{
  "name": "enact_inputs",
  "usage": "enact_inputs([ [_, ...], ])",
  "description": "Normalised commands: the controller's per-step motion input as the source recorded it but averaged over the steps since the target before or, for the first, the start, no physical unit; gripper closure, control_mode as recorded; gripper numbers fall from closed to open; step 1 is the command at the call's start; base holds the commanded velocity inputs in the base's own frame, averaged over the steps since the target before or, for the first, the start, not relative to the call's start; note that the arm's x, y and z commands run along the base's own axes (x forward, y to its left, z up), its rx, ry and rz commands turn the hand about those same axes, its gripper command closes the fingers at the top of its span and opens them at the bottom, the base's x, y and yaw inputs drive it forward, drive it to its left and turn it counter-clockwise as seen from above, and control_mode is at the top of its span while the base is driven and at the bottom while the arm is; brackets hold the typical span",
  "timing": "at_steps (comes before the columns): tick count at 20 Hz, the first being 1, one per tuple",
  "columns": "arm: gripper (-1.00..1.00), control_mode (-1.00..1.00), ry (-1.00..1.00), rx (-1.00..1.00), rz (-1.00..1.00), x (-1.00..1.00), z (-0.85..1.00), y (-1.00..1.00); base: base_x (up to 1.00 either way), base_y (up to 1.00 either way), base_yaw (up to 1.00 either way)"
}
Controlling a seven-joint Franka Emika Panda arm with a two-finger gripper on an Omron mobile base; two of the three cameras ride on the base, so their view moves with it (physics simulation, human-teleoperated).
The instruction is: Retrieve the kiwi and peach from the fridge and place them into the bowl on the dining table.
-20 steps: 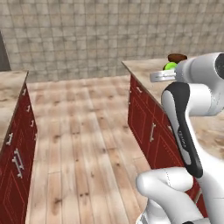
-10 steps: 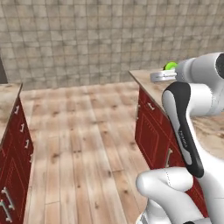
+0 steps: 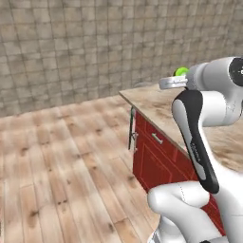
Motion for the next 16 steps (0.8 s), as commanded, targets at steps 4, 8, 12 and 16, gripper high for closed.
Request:
enact_inputs([
  [4, 1.0, 1.0, 0.0, 0.0, 0.0, 0.0, 0.0, 0.0, 1.0, 0.56, -0.56],
  [8, 1.0, 1.0, 0.0, 0.0, 0.0, 0.0, 0.0, 0.0, 1.0, 0.84, -0.59],
  [12, 1.0, 1.0, 0.0, 0.0, 0.0, 0.0, 0.0, 0.0, 0.84, 0.98, -0.57],
  [16, 1.0, 1.0, 0.0, 0.0, 0.0, 0.0, 0.0, 0.0, 0.63, 1.0, -0.54],
])
